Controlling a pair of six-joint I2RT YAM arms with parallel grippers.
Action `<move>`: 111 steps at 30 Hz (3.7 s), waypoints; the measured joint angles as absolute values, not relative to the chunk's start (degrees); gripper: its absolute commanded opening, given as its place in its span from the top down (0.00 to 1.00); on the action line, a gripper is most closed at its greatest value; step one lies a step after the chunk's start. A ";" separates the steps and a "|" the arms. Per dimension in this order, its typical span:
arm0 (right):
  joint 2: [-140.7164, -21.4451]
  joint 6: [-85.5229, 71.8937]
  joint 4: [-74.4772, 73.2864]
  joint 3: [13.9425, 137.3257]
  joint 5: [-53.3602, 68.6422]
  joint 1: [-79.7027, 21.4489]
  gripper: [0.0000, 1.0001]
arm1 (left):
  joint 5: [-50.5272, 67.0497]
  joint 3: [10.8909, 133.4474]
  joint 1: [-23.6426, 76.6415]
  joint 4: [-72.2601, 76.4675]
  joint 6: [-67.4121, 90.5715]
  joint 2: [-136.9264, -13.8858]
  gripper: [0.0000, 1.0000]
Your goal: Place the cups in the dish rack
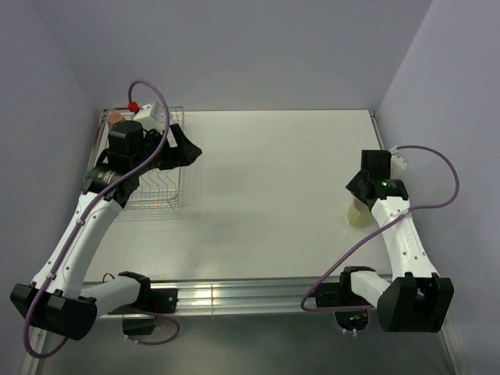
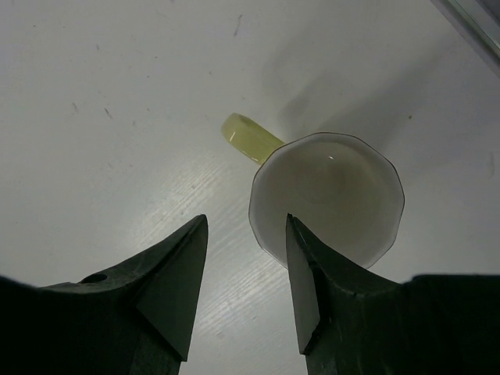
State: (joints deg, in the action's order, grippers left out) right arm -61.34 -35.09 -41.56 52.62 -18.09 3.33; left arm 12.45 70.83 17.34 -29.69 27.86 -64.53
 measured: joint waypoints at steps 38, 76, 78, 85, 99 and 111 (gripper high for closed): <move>-66.35 -30.28 -30.79 45.32 -11.14 6.42 1.00 | 14.33 69.34 17.34 -27.57 28.05 -65.17 0.12; -80.88 -54.59 -10.11 73.14 37.78 -18.61 1.00 | 32.75 60.77 13.30 -8.80 35.22 -65.89 0.03; -81.01 -57.04 -6.68 73.14 40.38 -18.59 1.00 | 34.20 58.65 12.47 -5.67 36.53 -65.89 0.03; -81.17 -66.54 7.73 71.70 46.81 -18.59 1.00 | 40.93 50.46 12.14 8.38 44.18 -65.91 0.01; -81.21 -74.74 18.11 68.64 49.67 -18.79 1.00 | 45.93 44.56 12.14 38.48 60.01 -66.22 0.01; -82.26 -77.12 20.84 68.23 50.15 -20.18 1.00 | 45.98 46.26 13.78 39.99 60.95 -69.67 0.01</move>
